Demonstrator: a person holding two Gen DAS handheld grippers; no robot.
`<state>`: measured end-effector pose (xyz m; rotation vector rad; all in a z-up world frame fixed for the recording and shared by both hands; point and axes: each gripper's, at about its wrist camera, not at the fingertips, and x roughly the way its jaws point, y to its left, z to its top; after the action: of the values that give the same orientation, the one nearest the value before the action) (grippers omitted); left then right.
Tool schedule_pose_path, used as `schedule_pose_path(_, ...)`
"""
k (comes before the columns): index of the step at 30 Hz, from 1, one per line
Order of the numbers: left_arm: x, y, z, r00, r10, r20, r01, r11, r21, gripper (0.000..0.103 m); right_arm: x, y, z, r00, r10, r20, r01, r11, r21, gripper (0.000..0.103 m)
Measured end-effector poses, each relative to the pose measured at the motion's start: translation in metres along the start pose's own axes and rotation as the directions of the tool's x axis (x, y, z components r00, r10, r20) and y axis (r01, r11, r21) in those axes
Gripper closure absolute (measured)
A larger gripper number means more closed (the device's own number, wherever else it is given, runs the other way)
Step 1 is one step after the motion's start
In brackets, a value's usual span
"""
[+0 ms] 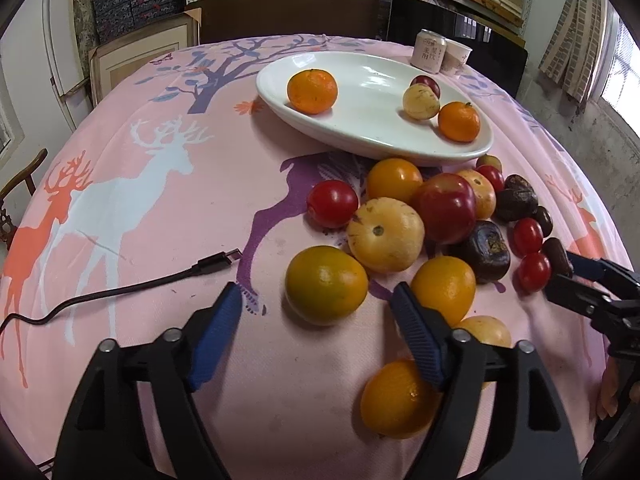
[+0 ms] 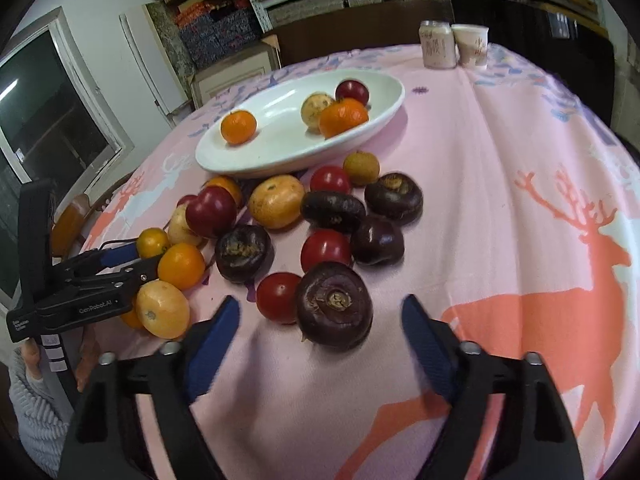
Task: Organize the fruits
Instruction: 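Grasp a dark purple plum with the right tool while the left tool approaches a yellow orange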
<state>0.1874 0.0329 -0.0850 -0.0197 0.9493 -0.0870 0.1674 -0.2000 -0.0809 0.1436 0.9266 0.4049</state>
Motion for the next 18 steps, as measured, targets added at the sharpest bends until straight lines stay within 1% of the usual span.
schedule_pose_path(1, 0.0, 0.0, 0.0, 1.0, 0.001, -0.001, -0.001, 1.0, -0.002, 0.024, -0.001, -0.003, 0.0, 1.0, 0.012, 0.006, -0.012, 1.0, 0.014, 0.031)
schedule_pose_path(3, 0.001, 0.001, 0.0, 1.0, 0.001, -0.001, -0.001, 1.0, -0.006, 0.024, -0.002, -0.007, 0.0, 0.998, 0.056, 0.006, -0.057, 0.998, 0.032, 0.046)
schedule_pose_path(5, 0.001, 0.001, 0.0, 1.0, 0.001, -0.001, -0.001, 1.0, -0.007, 0.023, -0.001, -0.01, 0.0, 0.997, 0.076, 0.005, -0.076, 0.996, 0.052, 0.047)
schedule_pose_path(7, 0.001, 0.002, 0.001, 1.0, 0.004, -0.001, -0.004, 1.0, -0.012, 0.023, -0.001, -0.016, 0.001, 0.995, 0.095, 0.01, -0.096, 0.992, 0.078, 0.052)
schedule_pose_path(8, 0.001, 0.003, 0.0, 1.0, 0.004, -0.001, -0.004, 1.0, -0.015, 0.022, -0.001, -0.024, 0.002, 0.992, 0.121, 0.02, -0.122, 0.985, 0.123, 0.053)
schedule_pose_path(9, 0.001, 0.004, 0.001, 1.0, 0.003, -0.003, -0.003, 1.0, -0.019, 0.022, -0.002, -0.031, 0.002, 0.991, 0.128, 0.033, -0.132, 0.978, 0.159, 0.053)
schedule_pose_path(11, 0.002, 0.005, 0.001, 1.0, 0.003, -0.005, -0.003, 1.0, -0.022, 0.021, -0.008, -0.036, 0.001, 0.995, 0.07, 0.069, -0.082, 0.979, 0.188, 0.051)
schedule_pose_path(12, 0.002, 0.005, 0.001, 1.0, 0.004, -0.006, -0.004, 1.0, -0.02, 0.02, -0.008, -0.033, 0.001, 0.996, 0.057, 0.067, -0.068, 0.982, 0.174, 0.051)
schedule_pose_path(13, 0.002, 0.004, 0.001, 1.0, 0.005, -0.005, -0.005, 1.0, -0.018, 0.02, -0.005, -0.027, 0.001, 0.998, 0.049, 0.049, -0.056, 0.988, 0.143, 0.051)
schedule_pose_path(16, 0.001, 0.005, 0.001, 1.0, 0.004, -0.001, -0.004, 1.0, -0.022, 0.02, -0.006, -0.012, 0.0, 0.998, 0.042, 0.043, -0.045, 0.997, 0.063, 0.051)
schedule_pose_path(17, 0.002, 0.005, 0.0, 1.0, 0.004, -0.002, -0.004, 1.0, -0.023, 0.02, -0.006, -0.014, 0.0, 0.998, 0.045, 0.044, -0.048, 0.996, 0.072, 0.051)
schedule_pose_path(18, 0.002, 0.005, 0.001, 1.0, 0.003, -0.003, -0.003, 1.0, -0.023, 0.02, -0.006, -0.021, 0.0, 0.998, 0.046, 0.044, -0.051, 0.993, 0.108, 0.051)
